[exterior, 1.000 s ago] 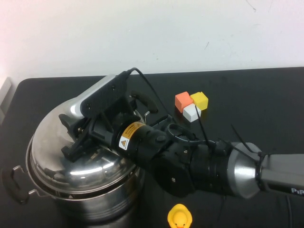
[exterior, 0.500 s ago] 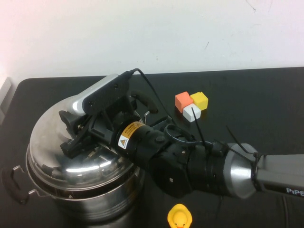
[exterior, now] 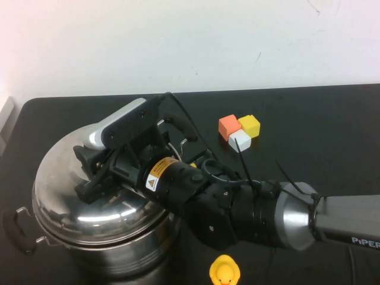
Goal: Cover the pot
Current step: Place the pot lid on the pot
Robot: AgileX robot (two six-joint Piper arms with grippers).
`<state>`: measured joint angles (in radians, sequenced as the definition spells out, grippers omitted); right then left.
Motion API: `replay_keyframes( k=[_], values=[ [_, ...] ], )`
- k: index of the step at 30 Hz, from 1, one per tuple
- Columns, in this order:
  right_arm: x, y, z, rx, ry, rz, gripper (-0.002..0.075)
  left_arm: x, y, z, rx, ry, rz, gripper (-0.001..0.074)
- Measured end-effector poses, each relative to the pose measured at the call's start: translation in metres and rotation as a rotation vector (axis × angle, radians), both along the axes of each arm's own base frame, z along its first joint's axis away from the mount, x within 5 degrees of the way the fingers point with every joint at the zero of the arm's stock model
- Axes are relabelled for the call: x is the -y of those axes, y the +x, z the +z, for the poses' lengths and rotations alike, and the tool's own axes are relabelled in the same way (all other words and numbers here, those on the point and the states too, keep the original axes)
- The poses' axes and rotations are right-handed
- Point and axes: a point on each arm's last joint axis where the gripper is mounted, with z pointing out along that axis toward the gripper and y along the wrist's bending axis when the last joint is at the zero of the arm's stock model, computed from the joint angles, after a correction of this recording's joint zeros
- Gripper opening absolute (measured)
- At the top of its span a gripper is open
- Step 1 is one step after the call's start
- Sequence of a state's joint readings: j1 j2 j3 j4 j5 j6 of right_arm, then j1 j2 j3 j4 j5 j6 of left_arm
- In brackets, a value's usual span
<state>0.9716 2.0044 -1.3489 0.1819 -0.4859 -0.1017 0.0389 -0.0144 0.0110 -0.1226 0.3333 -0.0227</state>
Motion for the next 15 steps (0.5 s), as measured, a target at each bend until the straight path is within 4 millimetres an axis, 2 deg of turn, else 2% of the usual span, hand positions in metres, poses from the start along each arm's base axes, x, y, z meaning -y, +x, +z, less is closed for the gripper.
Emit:
replay_keyframes(
  k=[15],
  values=[
    [-0.0017,-0.0026,-0.0007,-0.011,-0.001,0.006,0.0342,0.0,0.0,0.0,0.0,0.0,0.0,-0.0003]
  ],
)
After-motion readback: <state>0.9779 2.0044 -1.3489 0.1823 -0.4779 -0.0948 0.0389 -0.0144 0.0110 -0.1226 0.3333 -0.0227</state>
